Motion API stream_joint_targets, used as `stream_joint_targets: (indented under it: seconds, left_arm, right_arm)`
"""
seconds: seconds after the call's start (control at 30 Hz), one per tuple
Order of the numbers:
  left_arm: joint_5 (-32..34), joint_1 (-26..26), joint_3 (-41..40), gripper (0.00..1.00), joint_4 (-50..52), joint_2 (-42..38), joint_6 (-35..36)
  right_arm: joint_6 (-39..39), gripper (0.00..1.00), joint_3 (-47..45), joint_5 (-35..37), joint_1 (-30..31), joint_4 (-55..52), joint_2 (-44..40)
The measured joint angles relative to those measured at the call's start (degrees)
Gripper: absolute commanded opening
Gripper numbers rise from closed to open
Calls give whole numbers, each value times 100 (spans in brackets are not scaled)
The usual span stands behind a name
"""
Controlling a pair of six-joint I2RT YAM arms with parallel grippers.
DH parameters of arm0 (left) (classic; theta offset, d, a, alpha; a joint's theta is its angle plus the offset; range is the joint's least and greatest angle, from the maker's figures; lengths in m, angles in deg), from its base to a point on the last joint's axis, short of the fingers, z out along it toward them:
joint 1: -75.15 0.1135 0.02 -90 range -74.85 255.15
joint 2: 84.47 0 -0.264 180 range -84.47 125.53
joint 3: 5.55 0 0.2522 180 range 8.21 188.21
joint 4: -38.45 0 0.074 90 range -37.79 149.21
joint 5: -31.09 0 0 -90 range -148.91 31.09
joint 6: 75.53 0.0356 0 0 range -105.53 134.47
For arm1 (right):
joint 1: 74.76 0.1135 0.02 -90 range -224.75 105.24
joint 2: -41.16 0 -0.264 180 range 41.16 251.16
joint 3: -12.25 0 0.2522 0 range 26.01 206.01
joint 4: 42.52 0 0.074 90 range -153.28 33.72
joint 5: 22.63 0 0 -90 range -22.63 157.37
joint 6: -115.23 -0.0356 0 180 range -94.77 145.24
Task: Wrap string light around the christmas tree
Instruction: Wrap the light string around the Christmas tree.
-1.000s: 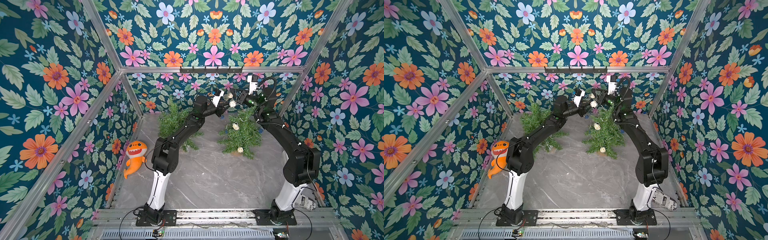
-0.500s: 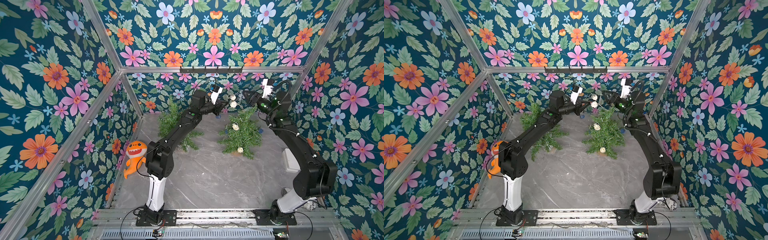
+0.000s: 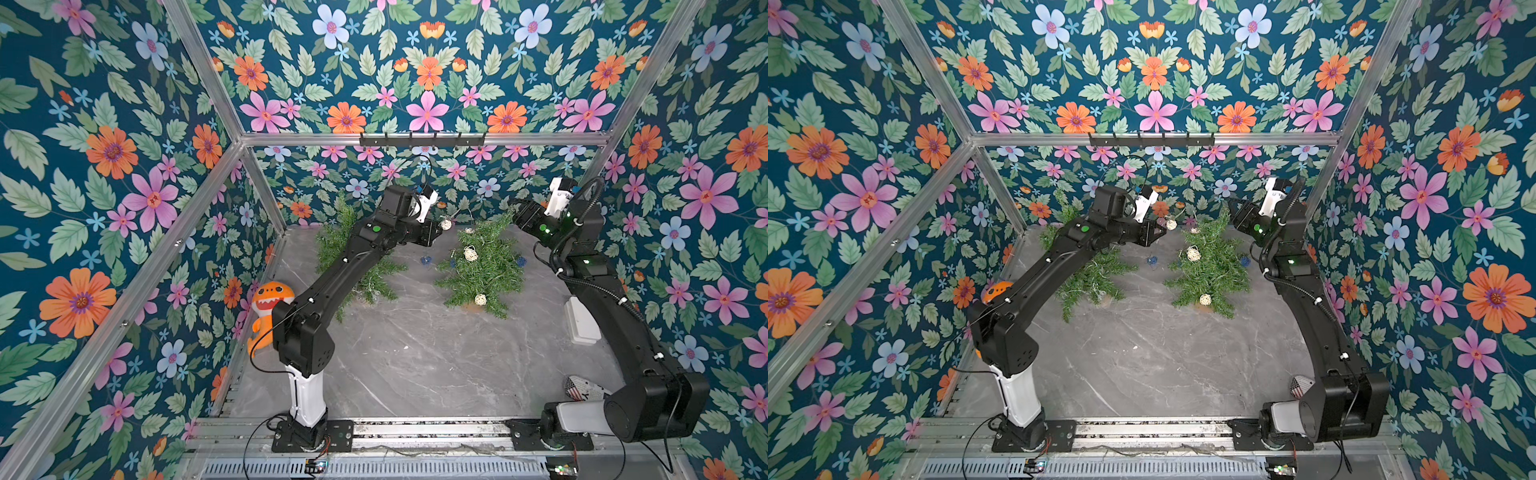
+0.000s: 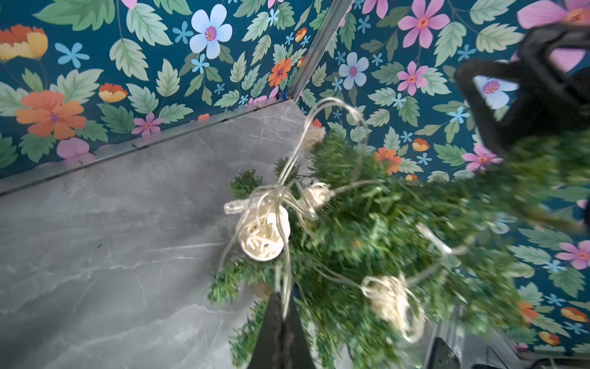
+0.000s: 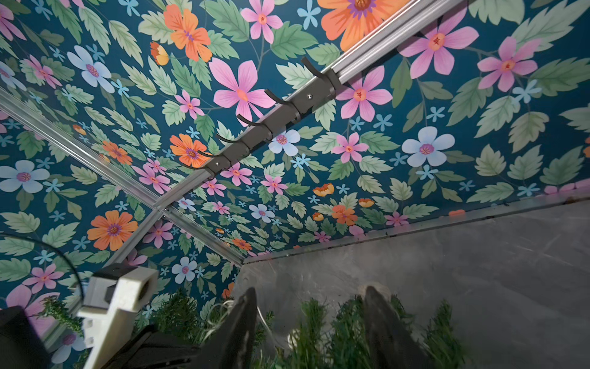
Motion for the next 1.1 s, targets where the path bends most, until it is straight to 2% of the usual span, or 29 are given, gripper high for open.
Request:
stream_joint_targets:
  seconds: [0.2, 0.37, 0.53, 0.77, 0.97, 1.1]
  left_arm:
    - [111, -501, -876, 0, -299, -544, -503]
    - [177, -1110, -1722, 0, -1117, -778, -1231]
    - [341, -1672, -1965, 0, -1845, -734, -1641]
    - [820, -1843, -2116, 0, -2280, -811, -1904]
    - [992, -2011, -2468, 12, -2673, -634, -1934]
    - [1191, -2052, -2601, 30, -2448, -616, -1906]
  right_arm:
    - [76, 53, -568, 164, -2, -219, -501]
    - [122, 53, -892, 267, -2, -337, -796]
    - [203, 53, -1137, 313, -2, -444, -1071]
    - [247, 53, -1390, 415, -2, -549, -1331]
    - [332, 53, -1515, 424, -2, -629, -1460]
    - [400, 53, -1591, 435, -2, -754, -1567]
